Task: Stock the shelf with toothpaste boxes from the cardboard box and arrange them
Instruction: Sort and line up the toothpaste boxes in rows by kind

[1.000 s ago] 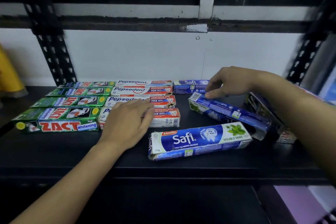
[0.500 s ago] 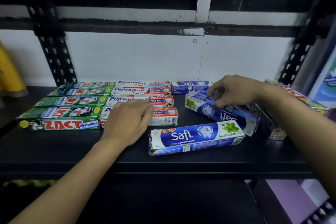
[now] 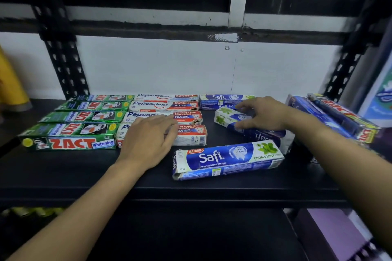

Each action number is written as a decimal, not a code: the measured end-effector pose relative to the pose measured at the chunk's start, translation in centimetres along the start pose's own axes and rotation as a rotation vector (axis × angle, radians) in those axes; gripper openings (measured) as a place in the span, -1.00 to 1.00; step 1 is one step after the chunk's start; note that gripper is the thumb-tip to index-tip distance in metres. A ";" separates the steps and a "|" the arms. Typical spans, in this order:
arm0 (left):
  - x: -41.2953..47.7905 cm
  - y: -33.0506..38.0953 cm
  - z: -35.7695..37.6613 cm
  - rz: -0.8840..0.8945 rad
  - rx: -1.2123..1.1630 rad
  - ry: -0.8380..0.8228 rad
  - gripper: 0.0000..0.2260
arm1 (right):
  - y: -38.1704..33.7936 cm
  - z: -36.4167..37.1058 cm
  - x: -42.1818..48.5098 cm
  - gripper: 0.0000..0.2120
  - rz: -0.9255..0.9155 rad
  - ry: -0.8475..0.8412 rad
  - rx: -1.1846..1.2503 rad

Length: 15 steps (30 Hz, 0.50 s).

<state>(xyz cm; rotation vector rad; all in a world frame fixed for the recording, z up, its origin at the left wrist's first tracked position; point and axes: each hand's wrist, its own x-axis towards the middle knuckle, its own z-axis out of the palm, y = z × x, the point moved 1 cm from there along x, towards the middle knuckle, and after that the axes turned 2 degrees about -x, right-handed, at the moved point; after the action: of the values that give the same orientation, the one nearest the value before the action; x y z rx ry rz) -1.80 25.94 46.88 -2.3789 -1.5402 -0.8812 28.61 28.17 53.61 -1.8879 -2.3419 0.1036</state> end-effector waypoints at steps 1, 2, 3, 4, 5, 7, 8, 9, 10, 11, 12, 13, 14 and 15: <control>0.0 0.0 0.0 0.000 -0.001 0.001 -0.63 | -0.3 0.4 0.3 -0.33 -0.004 -0.005 0.006; 0.0 0.0 0.0 0.000 0.000 0.001 -0.63 | -0.6 0.8 0.6 -0.31 -0.007 -0.008 0.014; 0.0 -0.1 0.1 0.001 -0.001 0.000 -0.63 | -0.7 1.1 1.0 -0.31 -0.006 -0.008 0.017; 0.0 -0.1 0.1 0.000 -0.002 -0.001 -0.62 | -0.8 1.3 1.4 -0.33 0.001 -0.006 0.017; 0.1 -0.1 0.1 0.001 -0.004 -0.003 -0.62 | -0.8 1.3 1.8 -0.36 0.008 -0.002 0.019; 0.1 -0.1 0.1 0.002 -0.009 -0.003 -0.60 | -0.9 1.1 2.1 -0.41 0.010 0.005 0.042; 0.1 -0.1 0.1 0.002 -0.012 0.000 -0.59 | -1.0 0.9 2.1 -0.41 -0.002 0.014 0.059; 0.1 -0.1 0.1 0.002 -0.016 0.001 -0.58 | -1.1 0.6 2.0 -0.40 -0.018 0.033 0.080; 0.0 -0.1 0.1 0.002 -0.018 0.003 -0.58 | -1.1 0.1 1.9 -0.37 -0.034 0.069 0.102; 0.0 -0.1 0.1 0.002 -0.019 0.003 -0.58 | -1.0 -0.4 1.8 -0.34 -0.050 0.124 0.120; 0.1 -0.1 0.1 0.003 -0.018 0.002 -0.58 | -0.9 -1.0 1.6 -0.30 -0.064 0.190 0.133; 0.1 -0.1 0.1 0.003 -0.018 0.001 -0.57 | -0.8 -1.7 1.4 -0.26 -0.071 0.262 0.145; 0.1 -0.1 0.2 0.002 -0.016 0.000 -0.57 | -0.6 -2.4 1.3 -0.23 -0.072 0.330 0.162; 0.2 -0.2 0.2 0.000 -0.013 -0.001 -0.57 | -0.3 -3.1 1.3 -0.21 -0.063 0.388 0.190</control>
<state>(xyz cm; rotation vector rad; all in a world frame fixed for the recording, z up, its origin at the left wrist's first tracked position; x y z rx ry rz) -1.83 26.23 46.81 -2.3885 -1.5396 -0.8930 28.46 29.30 56.75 -1.5787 -2.0484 -0.0426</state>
